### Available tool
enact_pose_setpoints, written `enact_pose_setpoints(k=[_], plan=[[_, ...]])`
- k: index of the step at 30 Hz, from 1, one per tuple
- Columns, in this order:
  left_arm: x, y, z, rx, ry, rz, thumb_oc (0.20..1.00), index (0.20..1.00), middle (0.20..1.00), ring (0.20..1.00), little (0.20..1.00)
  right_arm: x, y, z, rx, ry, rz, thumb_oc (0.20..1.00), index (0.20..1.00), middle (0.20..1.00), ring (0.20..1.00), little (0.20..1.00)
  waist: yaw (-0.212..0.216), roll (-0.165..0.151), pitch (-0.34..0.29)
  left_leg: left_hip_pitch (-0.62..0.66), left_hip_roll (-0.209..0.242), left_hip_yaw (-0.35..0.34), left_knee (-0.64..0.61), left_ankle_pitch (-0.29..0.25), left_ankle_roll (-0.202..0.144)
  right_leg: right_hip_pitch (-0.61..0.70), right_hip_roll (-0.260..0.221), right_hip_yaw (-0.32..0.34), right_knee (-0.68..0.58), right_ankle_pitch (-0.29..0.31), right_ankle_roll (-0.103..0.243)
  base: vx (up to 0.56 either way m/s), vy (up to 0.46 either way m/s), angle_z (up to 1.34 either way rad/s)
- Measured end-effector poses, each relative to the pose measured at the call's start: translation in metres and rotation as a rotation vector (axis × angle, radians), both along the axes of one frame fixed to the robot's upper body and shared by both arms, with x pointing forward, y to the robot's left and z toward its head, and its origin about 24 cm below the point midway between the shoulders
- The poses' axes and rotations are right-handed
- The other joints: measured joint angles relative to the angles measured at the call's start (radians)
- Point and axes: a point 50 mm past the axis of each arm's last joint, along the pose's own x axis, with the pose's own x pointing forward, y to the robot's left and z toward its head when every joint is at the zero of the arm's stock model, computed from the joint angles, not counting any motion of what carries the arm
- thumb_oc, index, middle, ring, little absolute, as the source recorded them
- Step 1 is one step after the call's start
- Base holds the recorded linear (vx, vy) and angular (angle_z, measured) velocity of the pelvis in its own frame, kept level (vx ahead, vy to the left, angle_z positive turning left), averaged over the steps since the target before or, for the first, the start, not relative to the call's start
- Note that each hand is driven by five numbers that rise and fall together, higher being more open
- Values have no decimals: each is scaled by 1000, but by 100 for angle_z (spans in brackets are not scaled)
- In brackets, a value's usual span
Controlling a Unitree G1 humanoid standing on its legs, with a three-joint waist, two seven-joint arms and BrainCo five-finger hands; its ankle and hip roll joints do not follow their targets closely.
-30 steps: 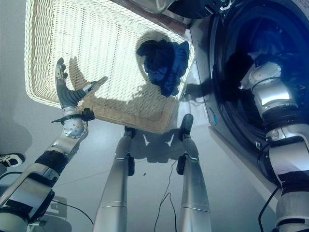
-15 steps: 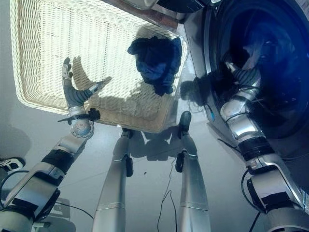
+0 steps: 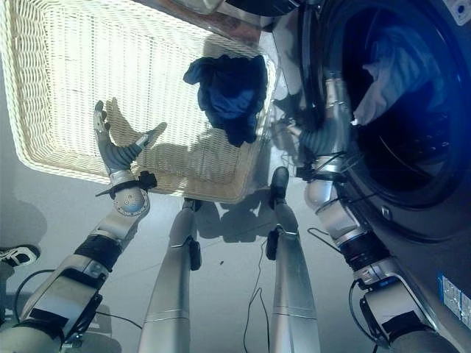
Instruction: Put the clothes into the washing machine.
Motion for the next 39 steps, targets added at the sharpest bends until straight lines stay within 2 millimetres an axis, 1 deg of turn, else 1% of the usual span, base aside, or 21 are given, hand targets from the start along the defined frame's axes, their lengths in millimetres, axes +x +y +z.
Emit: enact_pose_setpoints(k=[1,3,5,9,10,12,17,21,22,23,24,26,29,33,36,39], plan=[[1,-2,1,6,-1,-3,1000,1000,1000,1000,1000,-1,8,-1,-54,-1,31,1000,1000,1000,1000,1000,0,0,0,1,0,0,1,1,-1,-1,0,0,6,-3,-1,0,0,0],[1,-3,1,7,-2,-4,1000,1000,1000,1000,1000,-1,18,1,-95,-1,67,1000,1000,1000,1000,1000,4,0,0,5,0,-1,1,2,-3,-1,-1,0,14,-6,-2,-4,-11,2],[1,-2,1,8,6,0,1000,1000,1000,1000,1000,-2,27,7,-133,-17,102,1000,1000,1000,1000,1000,7,0,0,9,-1,-2,1,3,-5,-2,-2,0,26,-13,-3,-6,-28,4],[3,-4,4,18,15,-9,1000,1000,1000,1000,1000,1,44,17,-249,-18,117,1000,1000,1000,1000,1000,22,3,-1,16,1,-7,0,7,-11,-2,-1,-2,42,-19,-8,-5,-17,1],[4,-6,7,18,7,-14,1000,1000,1000,1000,1000,3,46,18,-271,-4,114,1000,1000,1000,1000,1000,32,3,-1,18,2,-8,-1,8,-13,-2,0,-3,44,-20,-9,0,0,0],[5,-6,11,28,3,-24,1000,1000,1000,1000,1000,7,50,24,-296,5,86,1000,1000,1000,1000,1000,36,3,-2,18,0,-17,-1,11,-17,-4,-2,-8,59,-28,-11,2,-20,8],[7,-9,16,37,4,-35,1000,1000,1000,1000,1000,19,46,30,-304,58,-13,1000,1000,1000,1000,1000,57,3,-2,17,0,-24,0,13,-19,-5,-2,-13,68,-32,-14,2,-8,2],[10,-9,19,46,6,-38,1000,1000,1000,1000,1000,30,43,34,-328,123,-97,1000,1000,1000,1000,1000,61,3,-2,17,-2,-28,1,14,-21,-5,-5,-16,74,-35,-17,2,-6,2],[11,-10,22,53,5,-40,1000,1000,1000,1000,1000,36,41,34,-340,161,-129,1000,1000,1000,1000,1000,62,3,-2,17,-2,-28,2,14,-21,-4,-5,-16,74,-34,-18,0,0,0],[12,-10,21,59,13,-39,1000,1000,1000,1000,1000,39,40,33,-352,188,-152,1000,1000,1000,1000,1000,62,3,-2,17,-1,-28,2,14,-21,-4,-5,-17,74,-34,-18,0,0,0],[13,-12,22,73,20,-47,1000,1000,1000,1000,1000,46,36,30,-369,248,-195,1000,1000,1000,1000,1000,65,3,-2,17,-1,-28,2,14,-21,-4,-5,-18,74,-34,-18,0,0,0],[15,-17,27,92,14,-64,1000,1000,1000,1000,1000,53,31,28,-387,309,-255,1000,1000,1000,1000,1000,75,3,-2,17,0,-29,2,15,-22,-3,-5,-21,74,-34,-18,0,0,0],[17,-18,30,87,15,-72,1000,1000,1000,1000,1000,59,29,32,-400,355,-308,1000,1000,1000,1000,1000,85,4,-2,17,2,-34,2,18,-24,0,-5,-28,74,-35,-17,3,-3,1],[18,-19,32,86,9,-74,1000,1000,1000,1000,1000,65,27,36,-402,389,-347,1000,1000,1000,1000,1000,86,5,-3,17,-2,-36,-1,21,-23,2,-11,-31,74,-36,-16,11,-1,3],[18,-19,32,87,10,-75,1000,1000,1000,1000,1000,66,26,40,-406,397,-356,1000,1000,1000,1000,1000,85,5,-3,17,-5,-38,-5,23,-21,2,-15,-33,74,-36,-16,10,2,2],[18,-20,32,87,9,-76,1000,1000,1000,1000,1000,67,25,39,-455,405,-374,1000,1000,1000,1000,1000,85,5,-3,17,-8,-38,-5,24,-19,2,-17,-33,75,-36,-15,0,0,0]])
